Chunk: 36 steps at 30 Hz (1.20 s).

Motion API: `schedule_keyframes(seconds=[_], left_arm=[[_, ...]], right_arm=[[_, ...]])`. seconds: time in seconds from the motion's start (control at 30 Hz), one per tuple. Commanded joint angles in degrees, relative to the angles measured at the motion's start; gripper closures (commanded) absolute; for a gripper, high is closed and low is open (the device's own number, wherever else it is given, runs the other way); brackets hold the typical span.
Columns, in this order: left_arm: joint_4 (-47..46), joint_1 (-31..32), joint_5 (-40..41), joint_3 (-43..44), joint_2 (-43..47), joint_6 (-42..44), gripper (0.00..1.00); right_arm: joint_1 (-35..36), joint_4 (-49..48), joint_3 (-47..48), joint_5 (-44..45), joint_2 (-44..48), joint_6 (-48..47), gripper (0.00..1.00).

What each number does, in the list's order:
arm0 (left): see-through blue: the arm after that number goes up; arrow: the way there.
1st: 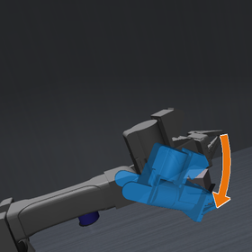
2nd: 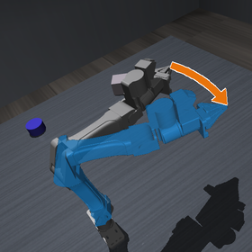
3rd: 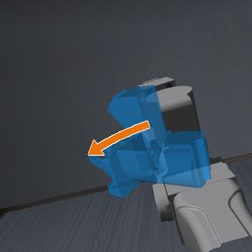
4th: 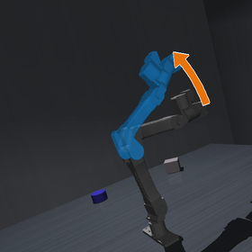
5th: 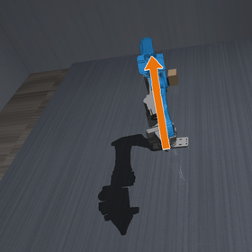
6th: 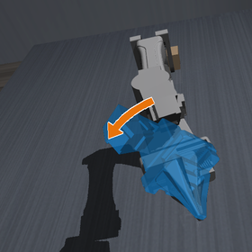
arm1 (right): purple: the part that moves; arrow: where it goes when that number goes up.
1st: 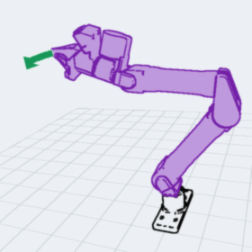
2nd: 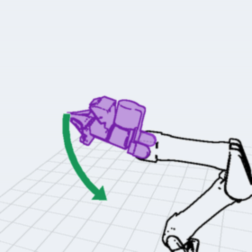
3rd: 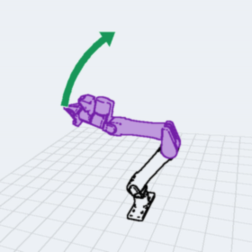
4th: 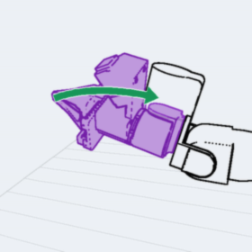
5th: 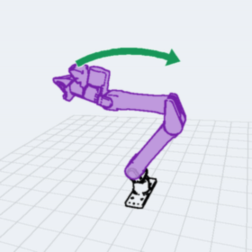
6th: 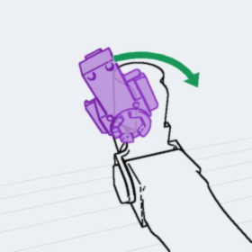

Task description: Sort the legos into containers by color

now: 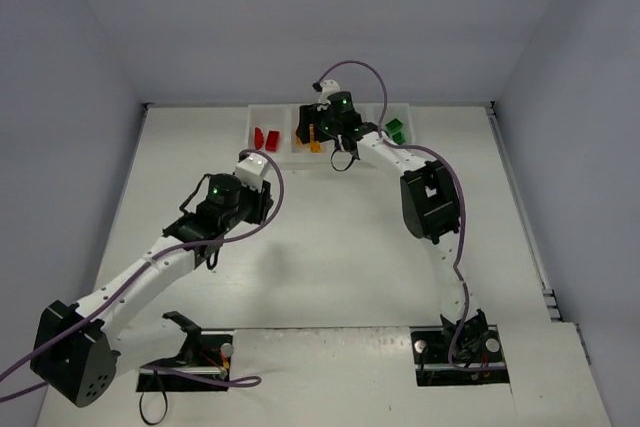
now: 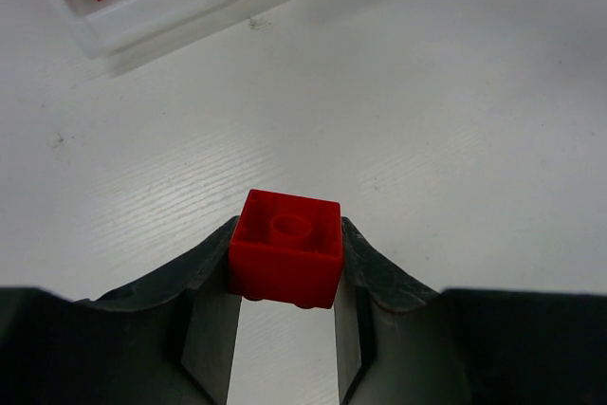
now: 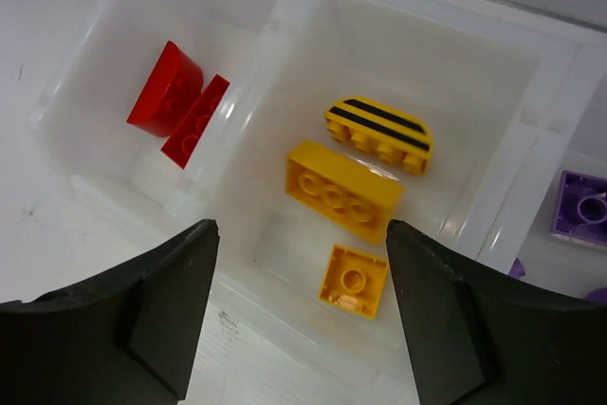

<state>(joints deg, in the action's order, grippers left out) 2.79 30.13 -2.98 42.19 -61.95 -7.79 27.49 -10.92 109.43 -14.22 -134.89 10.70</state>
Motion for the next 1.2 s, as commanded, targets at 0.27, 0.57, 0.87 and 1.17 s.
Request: schedule_keyframes(seconds=[0.27,0.57,0.87,1.17], left_arm=[[-1.8,-10.1,-6.9,17.8,-14.7,0.9,1.0],[-3.9,-13.4,-7.7,35.7,-34.5,4.1,0.97],[-2.7,-14.1,-5.7,56.0,-52.2,5.7,0.89],[3.2,-14.8,-0.4,68.0,-59.3,5.9,0.45]], right_arm=[[0.0,-5.1,-13.1,2.6,25.9,-2.6,0.3],[-0.2,-3.2,-38.0,4.7,51.6,-0.6,0.3],[-0.2,2.5,-54.8,5.0,67.6,3.5,0.29],[-0.2,6.4,-58.4,8.5,74.1,3.5,0.26]])
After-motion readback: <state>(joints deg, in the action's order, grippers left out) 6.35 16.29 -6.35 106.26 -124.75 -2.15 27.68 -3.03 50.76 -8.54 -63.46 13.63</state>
